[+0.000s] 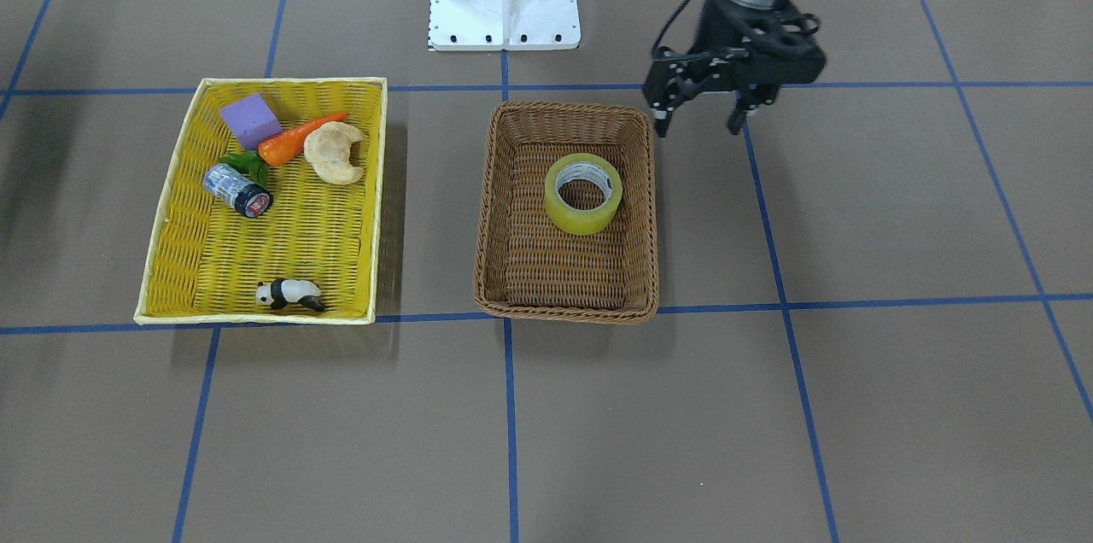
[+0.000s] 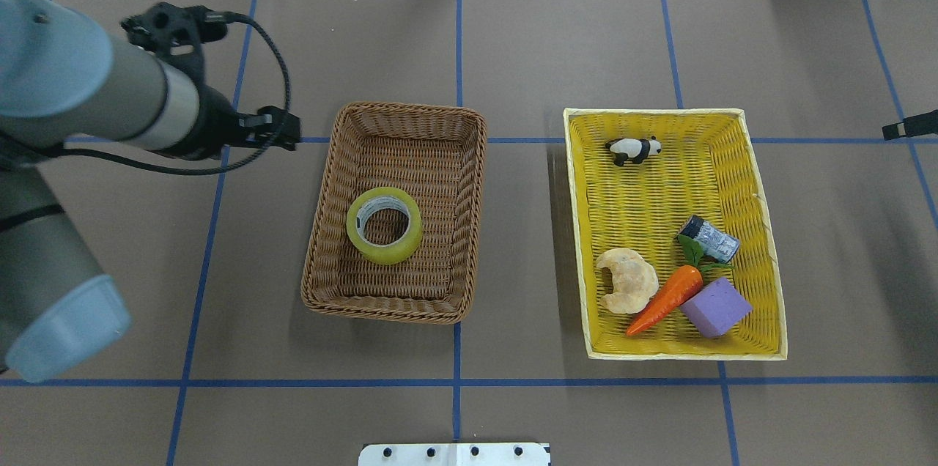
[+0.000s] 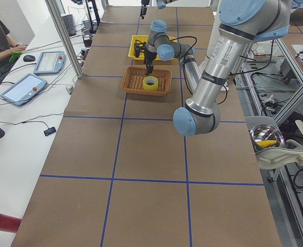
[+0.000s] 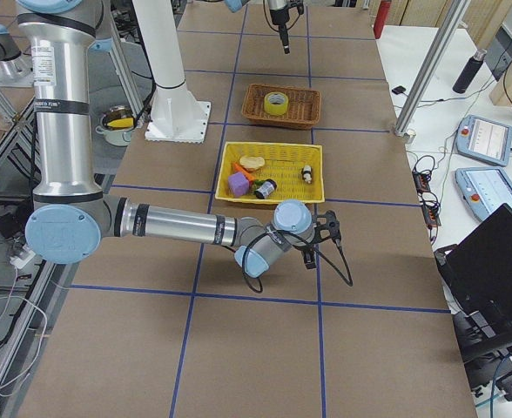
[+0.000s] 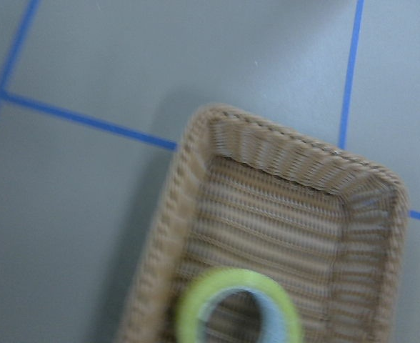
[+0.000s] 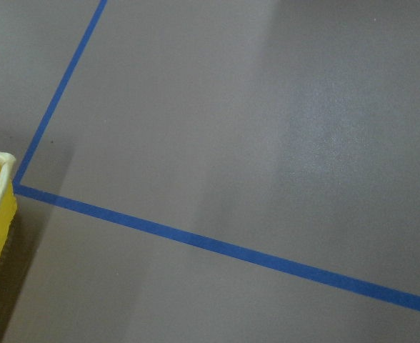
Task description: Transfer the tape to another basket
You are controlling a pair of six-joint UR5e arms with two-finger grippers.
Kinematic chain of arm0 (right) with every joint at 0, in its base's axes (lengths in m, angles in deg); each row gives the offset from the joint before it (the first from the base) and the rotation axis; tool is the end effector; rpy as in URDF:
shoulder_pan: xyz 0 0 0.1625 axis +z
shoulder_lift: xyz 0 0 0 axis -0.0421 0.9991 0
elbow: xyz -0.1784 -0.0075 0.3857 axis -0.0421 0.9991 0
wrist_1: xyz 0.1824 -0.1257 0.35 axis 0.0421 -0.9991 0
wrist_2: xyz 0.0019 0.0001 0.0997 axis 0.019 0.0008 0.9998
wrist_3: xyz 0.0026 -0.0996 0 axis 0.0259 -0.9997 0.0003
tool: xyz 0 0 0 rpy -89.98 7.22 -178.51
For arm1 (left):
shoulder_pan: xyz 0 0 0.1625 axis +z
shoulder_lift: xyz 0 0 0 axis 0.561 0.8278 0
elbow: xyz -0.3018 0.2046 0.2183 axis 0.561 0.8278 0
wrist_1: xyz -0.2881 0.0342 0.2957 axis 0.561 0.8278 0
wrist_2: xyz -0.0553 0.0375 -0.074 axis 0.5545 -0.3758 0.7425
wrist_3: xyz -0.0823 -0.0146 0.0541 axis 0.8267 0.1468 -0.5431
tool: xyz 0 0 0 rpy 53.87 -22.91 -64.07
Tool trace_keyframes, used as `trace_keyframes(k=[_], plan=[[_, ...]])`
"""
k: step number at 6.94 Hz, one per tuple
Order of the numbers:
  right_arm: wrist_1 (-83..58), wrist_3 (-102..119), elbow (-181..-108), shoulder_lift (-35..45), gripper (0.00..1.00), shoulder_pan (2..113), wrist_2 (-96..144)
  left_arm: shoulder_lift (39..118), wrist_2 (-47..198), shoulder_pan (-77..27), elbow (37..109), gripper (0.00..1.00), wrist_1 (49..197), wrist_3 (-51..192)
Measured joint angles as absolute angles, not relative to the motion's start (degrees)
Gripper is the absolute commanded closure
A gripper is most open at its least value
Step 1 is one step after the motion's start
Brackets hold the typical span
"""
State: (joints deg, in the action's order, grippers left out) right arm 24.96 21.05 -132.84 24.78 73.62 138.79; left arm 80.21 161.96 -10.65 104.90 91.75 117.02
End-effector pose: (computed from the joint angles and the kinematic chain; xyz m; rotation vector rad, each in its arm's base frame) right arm -0.0648 -0.5062 0.6304 0.3438 -0.9905 -0.0618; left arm 0.2970 -0.4395 0.2286 0.2710 0.8533 -0.1334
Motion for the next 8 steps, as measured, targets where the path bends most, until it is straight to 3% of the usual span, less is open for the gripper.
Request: trace_keyframes(k=[1,3,8], plan=[[23.42,21.01,-133.06,24.49,0.00,73.82,138.82,75.68,165.36,-17.21,105.11,0.02,91.35,103.49],[18.46,19.04,-133.83,22.96,0.00,74.37,138.65,70.34,172.33,-30.97,98.59,0.02,91.24,76.44],[-8.88,-13.05,-136.04,20.73,0.00,79.26,132.32,70.40,181.78,-47.51,74.20,0.02,92.02,45.36]])
